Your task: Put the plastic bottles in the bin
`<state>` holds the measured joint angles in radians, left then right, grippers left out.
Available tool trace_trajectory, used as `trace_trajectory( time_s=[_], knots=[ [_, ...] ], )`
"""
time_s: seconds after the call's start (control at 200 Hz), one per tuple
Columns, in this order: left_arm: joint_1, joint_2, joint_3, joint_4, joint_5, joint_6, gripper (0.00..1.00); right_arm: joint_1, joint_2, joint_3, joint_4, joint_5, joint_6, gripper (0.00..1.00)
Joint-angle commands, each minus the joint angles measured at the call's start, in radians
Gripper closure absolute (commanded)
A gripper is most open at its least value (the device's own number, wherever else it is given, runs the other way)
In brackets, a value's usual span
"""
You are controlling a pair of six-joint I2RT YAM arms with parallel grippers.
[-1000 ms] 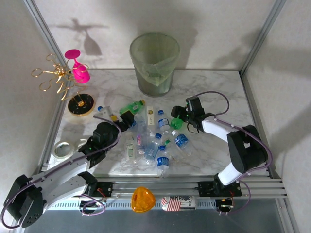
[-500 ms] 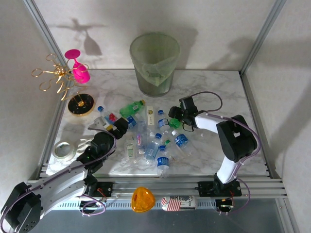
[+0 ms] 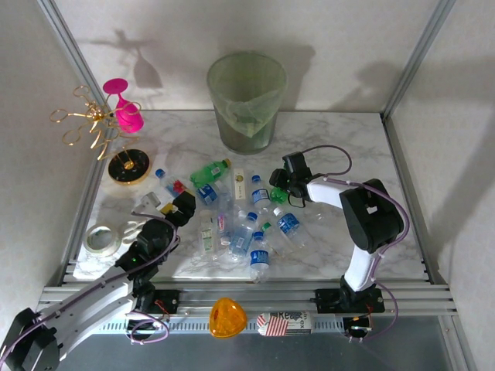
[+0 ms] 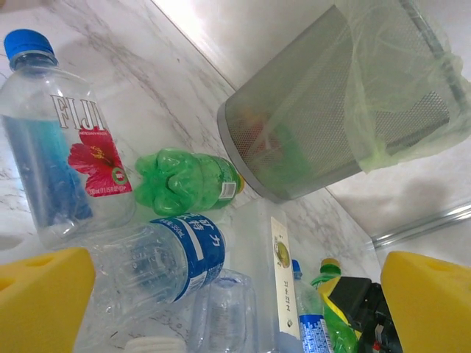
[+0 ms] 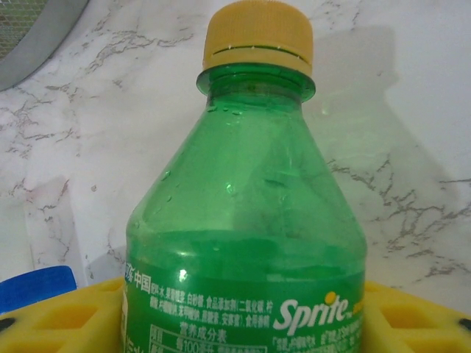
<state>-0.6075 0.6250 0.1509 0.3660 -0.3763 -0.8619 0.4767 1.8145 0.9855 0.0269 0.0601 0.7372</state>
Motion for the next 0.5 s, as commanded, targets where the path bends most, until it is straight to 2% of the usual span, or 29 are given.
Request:
trace_trajectory(
  time_s=[0.0, 0.25, 0.386, 0.496],
  knots=[
    [-0.005, -0.025, -0.016, -0.035, -0.049, -0.009, 0.00, 0.010, -0.027, 0.022, 0.010, 0.026, -0.004, 0.48],
    [0.004, -0.037, -0.007, -0.068, -0.089, 0.042, 0.00, 0.010, -0.186, 0.006, 0.022, 0.029, -0.085, 0.52],
    [0.037, -0.044, 0.032, -0.119, -0.123, 0.114, 0.01, 0.011, -0.284, 0.031, 0.024, -0.001, -0.155, 0.53],
    [0.080, -0.041, 0.052, -0.124, -0.108, 0.152, 0.00, 0.010, -0.330, 0.090, 0.000, -0.027, -0.205, 0.53]
  ],
)
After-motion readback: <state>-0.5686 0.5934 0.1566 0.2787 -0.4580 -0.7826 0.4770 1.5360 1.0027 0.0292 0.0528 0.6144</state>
